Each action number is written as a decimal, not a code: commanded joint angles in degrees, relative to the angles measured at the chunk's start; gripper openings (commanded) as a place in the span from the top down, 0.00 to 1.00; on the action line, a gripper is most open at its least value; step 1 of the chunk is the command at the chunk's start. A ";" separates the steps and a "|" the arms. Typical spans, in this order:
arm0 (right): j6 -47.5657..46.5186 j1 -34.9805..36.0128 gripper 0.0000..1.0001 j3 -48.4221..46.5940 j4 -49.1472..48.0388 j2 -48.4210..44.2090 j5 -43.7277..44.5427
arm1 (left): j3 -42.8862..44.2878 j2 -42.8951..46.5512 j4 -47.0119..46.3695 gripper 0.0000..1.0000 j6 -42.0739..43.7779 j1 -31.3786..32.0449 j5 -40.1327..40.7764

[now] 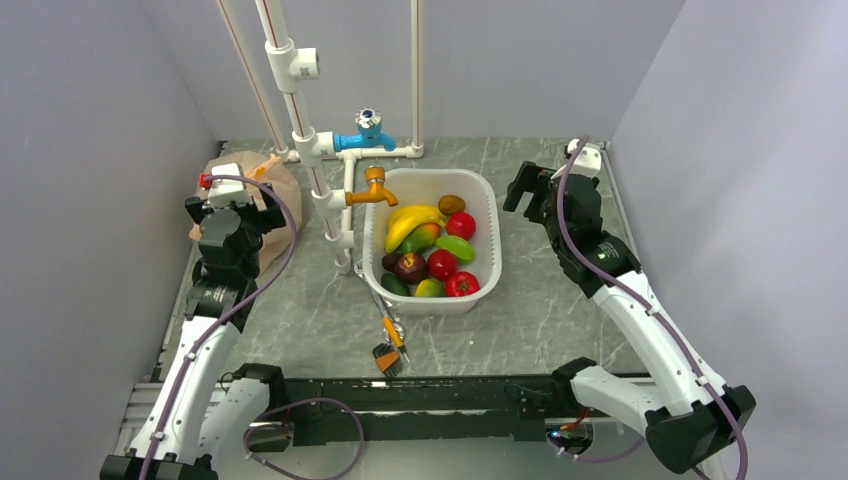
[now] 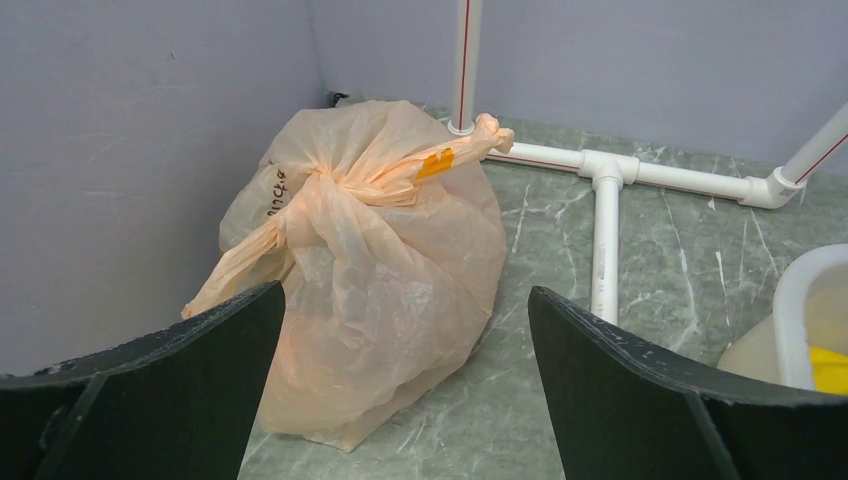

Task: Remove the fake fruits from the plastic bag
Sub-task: Move the plastic bag to the center of the board, then untie the plastic bag at the center of the board.

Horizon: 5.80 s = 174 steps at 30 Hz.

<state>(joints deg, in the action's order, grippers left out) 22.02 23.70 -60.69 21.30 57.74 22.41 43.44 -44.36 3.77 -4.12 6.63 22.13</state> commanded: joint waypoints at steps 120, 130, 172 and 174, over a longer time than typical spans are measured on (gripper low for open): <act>-4.36 45.53 0.00 -0.88 -13.39 11.71 -7.98 | 4.75 23.78 43.38 0.27 -25.34 -8.60 -33.29; -9.67 51.39 0.06 -15.34 -14.45 29.75 -7.03 | 12.56 3.68 39.41 0.11 -13.86 -9.94 -8.28; -25.44 51.35 0.22 -44.36 -21.77 62.98 -1.85 | -1.91 -1.51 20.14 1.00 -6.39 -17.24 -32.87; -25.02 51.33 0.23 -46.06 -20.45 64.01 -1.65 | -2.00 -1.06 20.20 1.00 -6.19 -16.49 -31.81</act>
<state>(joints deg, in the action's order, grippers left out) -1.74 74.76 -101.58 2.02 119.42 20.73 41.21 -46.35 25.93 -12.51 -11.38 -9.41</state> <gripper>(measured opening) 0.781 0.010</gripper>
